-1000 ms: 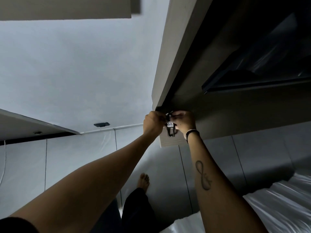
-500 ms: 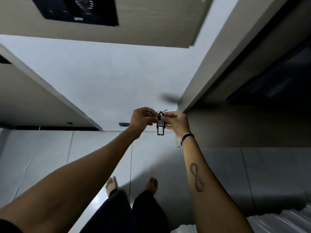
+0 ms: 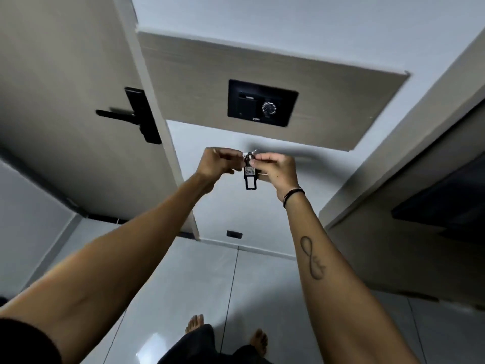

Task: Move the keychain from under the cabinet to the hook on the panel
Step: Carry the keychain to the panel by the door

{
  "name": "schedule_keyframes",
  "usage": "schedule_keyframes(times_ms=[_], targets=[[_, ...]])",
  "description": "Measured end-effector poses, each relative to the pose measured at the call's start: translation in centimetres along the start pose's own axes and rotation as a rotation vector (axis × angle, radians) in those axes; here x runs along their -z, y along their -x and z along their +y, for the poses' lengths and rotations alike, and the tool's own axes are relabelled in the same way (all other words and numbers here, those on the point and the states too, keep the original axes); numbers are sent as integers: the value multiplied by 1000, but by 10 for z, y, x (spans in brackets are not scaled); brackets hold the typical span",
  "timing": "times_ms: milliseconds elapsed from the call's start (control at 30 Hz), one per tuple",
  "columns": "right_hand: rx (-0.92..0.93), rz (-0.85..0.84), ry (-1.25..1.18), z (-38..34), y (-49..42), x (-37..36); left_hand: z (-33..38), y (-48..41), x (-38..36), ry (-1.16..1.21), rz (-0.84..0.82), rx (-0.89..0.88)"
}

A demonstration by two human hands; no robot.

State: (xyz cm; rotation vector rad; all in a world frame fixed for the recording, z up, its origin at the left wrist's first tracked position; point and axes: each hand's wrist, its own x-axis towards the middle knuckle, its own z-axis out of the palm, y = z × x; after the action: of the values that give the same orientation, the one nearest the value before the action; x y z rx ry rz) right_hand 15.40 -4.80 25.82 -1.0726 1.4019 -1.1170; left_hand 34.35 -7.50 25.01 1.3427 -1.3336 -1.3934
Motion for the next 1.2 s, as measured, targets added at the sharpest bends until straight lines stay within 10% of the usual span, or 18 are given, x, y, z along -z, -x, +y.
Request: schedule_keyframes(times_ms=[600, 1200], targets=[[408, 99, 66, -252, 5, 0, 255, 7, 52, -10, 28, -427], [522, 138, 70, -283, -5, 8, 288, -8, 46, -27, 27, -535]])
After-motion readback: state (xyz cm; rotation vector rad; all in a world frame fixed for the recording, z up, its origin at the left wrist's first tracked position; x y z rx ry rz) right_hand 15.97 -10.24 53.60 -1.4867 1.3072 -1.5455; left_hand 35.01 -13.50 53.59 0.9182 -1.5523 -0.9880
